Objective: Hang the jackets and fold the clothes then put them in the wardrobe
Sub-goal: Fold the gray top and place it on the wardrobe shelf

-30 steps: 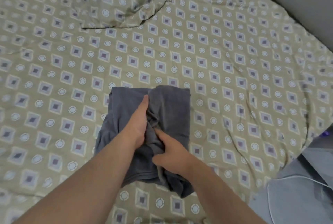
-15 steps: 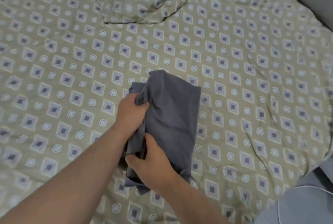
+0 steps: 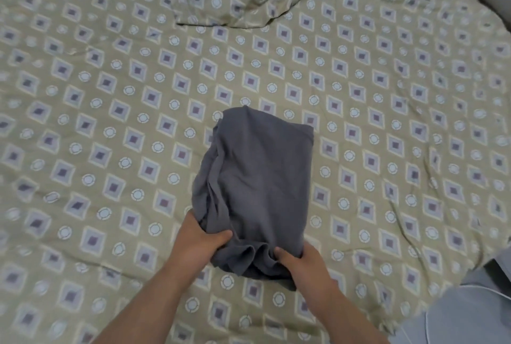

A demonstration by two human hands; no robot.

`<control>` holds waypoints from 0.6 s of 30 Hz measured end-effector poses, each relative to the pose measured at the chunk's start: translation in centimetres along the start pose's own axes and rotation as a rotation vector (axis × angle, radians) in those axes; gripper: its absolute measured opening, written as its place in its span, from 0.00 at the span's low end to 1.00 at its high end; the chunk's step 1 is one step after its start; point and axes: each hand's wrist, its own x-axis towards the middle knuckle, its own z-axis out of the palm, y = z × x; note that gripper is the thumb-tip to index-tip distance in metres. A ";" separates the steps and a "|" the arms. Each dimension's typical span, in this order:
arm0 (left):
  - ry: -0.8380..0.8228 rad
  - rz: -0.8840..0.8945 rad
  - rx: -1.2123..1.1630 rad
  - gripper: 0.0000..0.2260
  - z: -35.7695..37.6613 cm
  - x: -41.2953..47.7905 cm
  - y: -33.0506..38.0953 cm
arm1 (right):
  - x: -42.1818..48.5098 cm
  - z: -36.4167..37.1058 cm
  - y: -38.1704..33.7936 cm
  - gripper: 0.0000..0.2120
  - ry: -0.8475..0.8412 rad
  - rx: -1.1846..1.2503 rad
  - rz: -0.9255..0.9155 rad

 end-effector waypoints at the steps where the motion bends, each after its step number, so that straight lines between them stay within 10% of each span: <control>1: -0.007 -0.070 -0.086 0.19 0.3 -0.3 -0.4 | 0.0 0.0 0.3 0.05 -0.032 0.045 0.026; 10: -0.071 -0.415 -0.439 0.11 0.4 -7.1 -5.9 | -4.5 -2.5 4.9 0.18 -0.173 0.287 0.335; 18: 0.090 -0.422 -0.682 0.12 1.1 -8.8 -2.3 | -7.1 -3.3 1.7 0.16 0.038 0.241 0.067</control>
